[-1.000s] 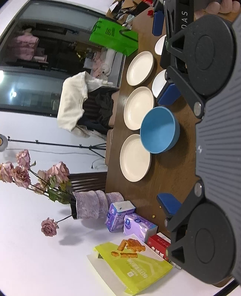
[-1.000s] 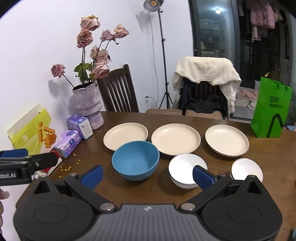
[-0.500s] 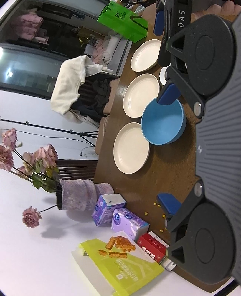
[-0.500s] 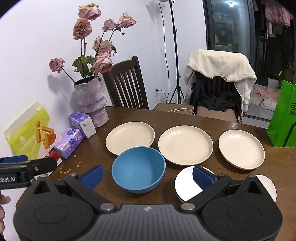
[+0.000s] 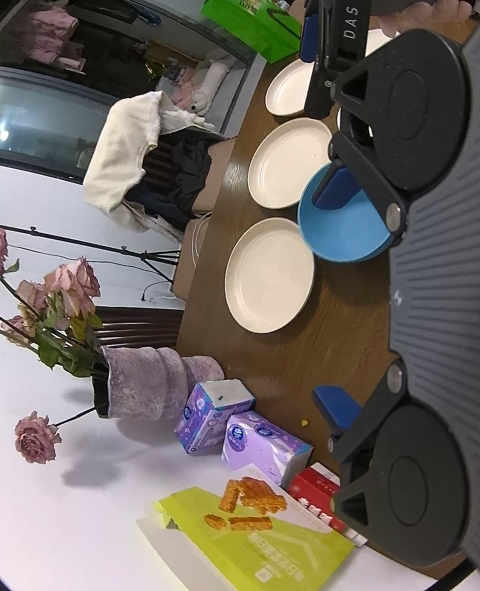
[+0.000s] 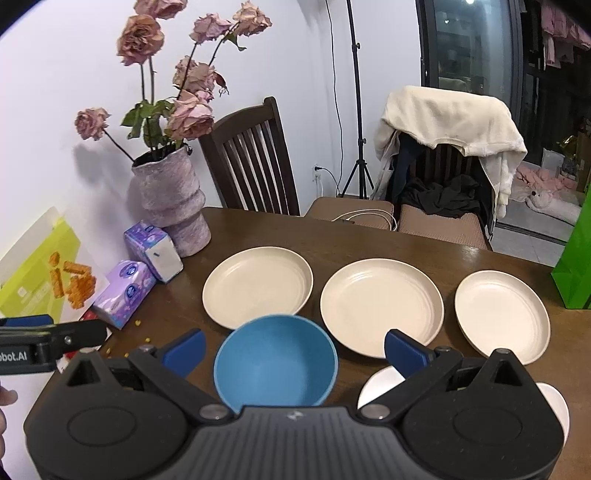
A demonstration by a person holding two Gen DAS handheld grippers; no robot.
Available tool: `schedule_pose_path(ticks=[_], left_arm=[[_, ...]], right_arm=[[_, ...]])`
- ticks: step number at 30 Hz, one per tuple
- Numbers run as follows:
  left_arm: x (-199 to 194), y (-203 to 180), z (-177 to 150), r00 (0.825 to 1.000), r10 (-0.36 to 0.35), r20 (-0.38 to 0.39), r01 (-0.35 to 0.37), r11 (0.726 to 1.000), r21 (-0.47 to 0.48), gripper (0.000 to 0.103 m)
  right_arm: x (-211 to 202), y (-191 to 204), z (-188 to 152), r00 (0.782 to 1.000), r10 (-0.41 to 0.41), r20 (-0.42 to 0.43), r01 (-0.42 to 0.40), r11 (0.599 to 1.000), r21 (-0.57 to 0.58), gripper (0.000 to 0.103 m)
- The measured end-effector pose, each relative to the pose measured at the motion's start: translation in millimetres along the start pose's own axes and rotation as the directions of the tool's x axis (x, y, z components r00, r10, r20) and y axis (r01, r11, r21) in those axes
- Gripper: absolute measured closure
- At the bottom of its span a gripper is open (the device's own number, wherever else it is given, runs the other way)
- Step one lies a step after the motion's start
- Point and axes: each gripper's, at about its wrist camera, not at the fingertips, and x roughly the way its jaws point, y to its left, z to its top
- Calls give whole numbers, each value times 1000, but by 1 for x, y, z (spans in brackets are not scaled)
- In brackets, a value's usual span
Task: Organize plates and bowls
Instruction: 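Move both tools forward to the cream plate beside the flower vase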
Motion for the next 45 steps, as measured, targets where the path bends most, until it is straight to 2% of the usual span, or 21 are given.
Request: schedule_pose_path(ticks=[16, 23, 38, 45], left_arm=[[93, 28, 52, 998, 17, -57, -16, 1000, 21, 0], [136, 40, 64, 995, 34, -96, -33, 999, 20, 0], [207, 53, 78, 984, 34, -174, -30, 999, 25, 0], [239, 57, 81, 978, 26, -205, -23, 1000, 18, 0]], right_arm=[[100, 13, 38, 998, -5, -63, 7, 999, 33, 0], [139, 18, 50, 995, -19, -98, 23, 999, 35, 1], [218, 3, 76, 988, -33, -149, 51, 992, 114, 1], [250, 4, 90, 985, -52, -166, 67, 994, 91, 1]])
